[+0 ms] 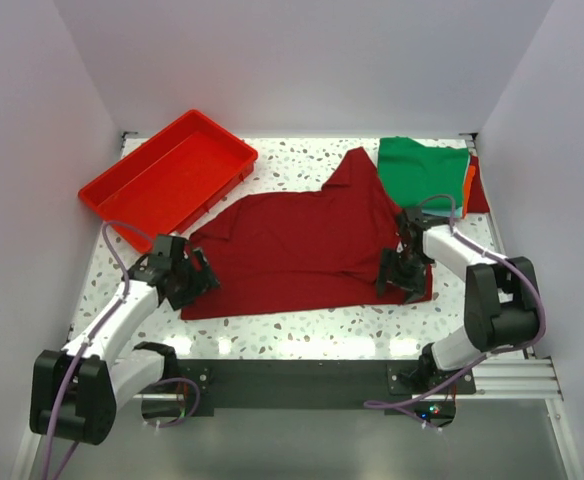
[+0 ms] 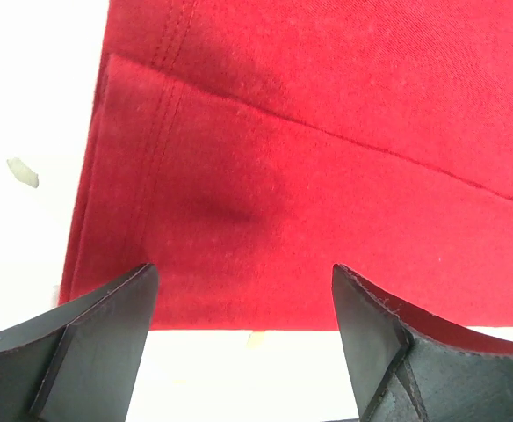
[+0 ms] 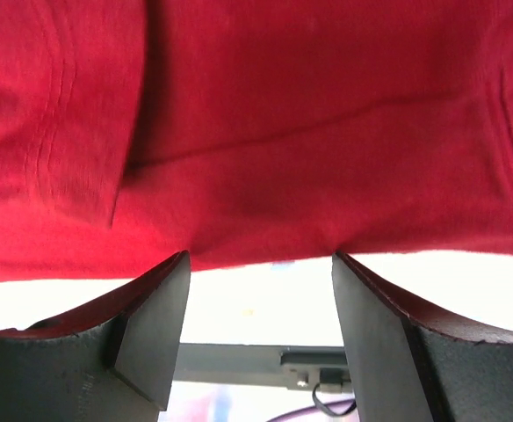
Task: Fold and stack the t-shirts
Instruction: Fold the tshirt
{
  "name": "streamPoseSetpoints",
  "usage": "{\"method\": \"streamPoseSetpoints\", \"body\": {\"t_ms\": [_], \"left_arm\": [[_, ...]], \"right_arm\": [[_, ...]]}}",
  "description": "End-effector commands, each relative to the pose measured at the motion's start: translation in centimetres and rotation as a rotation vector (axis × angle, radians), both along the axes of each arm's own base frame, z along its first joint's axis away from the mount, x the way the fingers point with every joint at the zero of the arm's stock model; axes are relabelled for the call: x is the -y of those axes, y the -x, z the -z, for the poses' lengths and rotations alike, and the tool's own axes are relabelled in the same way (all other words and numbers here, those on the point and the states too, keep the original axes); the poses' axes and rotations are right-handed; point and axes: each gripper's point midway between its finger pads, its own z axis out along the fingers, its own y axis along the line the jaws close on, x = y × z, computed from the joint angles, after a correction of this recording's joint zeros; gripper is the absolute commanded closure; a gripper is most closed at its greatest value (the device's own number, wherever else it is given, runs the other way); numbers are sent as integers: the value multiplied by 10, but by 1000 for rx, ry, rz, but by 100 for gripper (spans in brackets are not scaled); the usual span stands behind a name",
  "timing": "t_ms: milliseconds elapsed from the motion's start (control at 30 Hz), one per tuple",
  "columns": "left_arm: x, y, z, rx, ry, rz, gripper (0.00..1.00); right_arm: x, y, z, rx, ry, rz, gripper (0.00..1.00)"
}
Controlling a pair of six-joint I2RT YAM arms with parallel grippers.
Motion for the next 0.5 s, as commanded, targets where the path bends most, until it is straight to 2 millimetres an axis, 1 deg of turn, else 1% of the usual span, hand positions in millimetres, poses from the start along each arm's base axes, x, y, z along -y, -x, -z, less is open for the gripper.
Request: {"method": "streamPoseSetpoints", "body": {"t_ms": [0, 67, 100, 233, 333, 467], "left_arm": [[-4, -2, -15, 25, -20, -18, 15], [-3, -10, -24, 57, -25, -3, 15], [-1, -12, -26, 65, -17, 10, 15], [8, -30, -39, 125, 19, 31, 16], [14, -39, -44, 145, 21, 47, 16], [26, -47, -47, 142, 8, 91, 16]], "right_arm": [[-6, -11, -28, 62, -30, 6, 31], [-15, -17, -38, 95, -80, -9, 33], [-19, -21, -42, 114, -98, -15, 36], [-30, -35, -50, 167, -158, -27, 41], [-39, -43, -47, 177, -191, -32, 44], [-44, -49, -36, 167, -192, -29, 45]]}}
